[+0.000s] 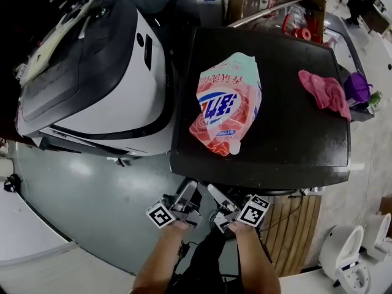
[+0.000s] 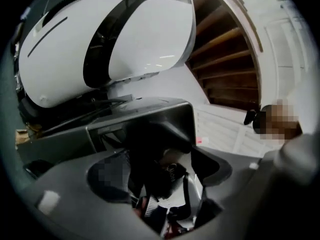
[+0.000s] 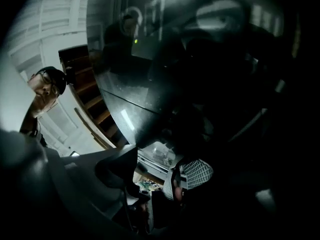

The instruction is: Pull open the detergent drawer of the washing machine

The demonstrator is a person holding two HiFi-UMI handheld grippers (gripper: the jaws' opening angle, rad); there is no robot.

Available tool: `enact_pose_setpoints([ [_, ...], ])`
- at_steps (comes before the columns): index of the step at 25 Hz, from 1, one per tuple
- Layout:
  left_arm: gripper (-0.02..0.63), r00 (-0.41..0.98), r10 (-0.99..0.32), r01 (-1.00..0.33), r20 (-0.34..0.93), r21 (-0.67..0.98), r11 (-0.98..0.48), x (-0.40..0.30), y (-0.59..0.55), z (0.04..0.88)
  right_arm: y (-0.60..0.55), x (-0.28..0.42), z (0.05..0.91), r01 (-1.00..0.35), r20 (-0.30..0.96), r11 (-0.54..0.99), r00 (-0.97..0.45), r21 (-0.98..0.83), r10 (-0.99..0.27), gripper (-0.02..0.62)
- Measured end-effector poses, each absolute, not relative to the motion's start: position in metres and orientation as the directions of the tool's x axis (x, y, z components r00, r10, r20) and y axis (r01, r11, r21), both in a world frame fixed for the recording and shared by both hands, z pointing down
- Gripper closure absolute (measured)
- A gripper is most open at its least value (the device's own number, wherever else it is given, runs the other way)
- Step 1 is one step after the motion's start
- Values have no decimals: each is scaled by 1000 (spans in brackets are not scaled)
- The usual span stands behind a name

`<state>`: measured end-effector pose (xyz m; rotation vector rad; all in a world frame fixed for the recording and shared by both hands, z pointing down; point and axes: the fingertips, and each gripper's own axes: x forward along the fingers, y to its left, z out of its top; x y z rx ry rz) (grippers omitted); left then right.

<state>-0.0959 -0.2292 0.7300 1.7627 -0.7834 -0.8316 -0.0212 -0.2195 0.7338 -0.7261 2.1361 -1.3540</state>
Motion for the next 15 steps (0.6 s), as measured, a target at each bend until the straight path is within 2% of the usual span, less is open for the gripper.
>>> enact_pose_setpoints([
  [5,201,435,-869,23,-236,968,-252,-105,-227,730,-217,-25,733,-168,-120,355,-741,-920,-661,322],
  [11,216,453,-861,25,-229,969,-245,-104,-222,731,-213,-25,732,-172,-108,353,-753,-920,-649,326],
  [12,225,460,-858,23,-228,969,-245,-104,-217,731,-209,-25,731,-172,-107,352,-755,-920,-647,330],
  [13,262,467,-854,24,-230,969,-248,-105,-211,730,-203,-26,731,-171,-105,351,-756,-921,-646,336],
  [15,258,490,-839,29,-239,966,-258,-106,-202,727,-196,-27,730,-173,-103,347,-755,-922,-648,339],
])
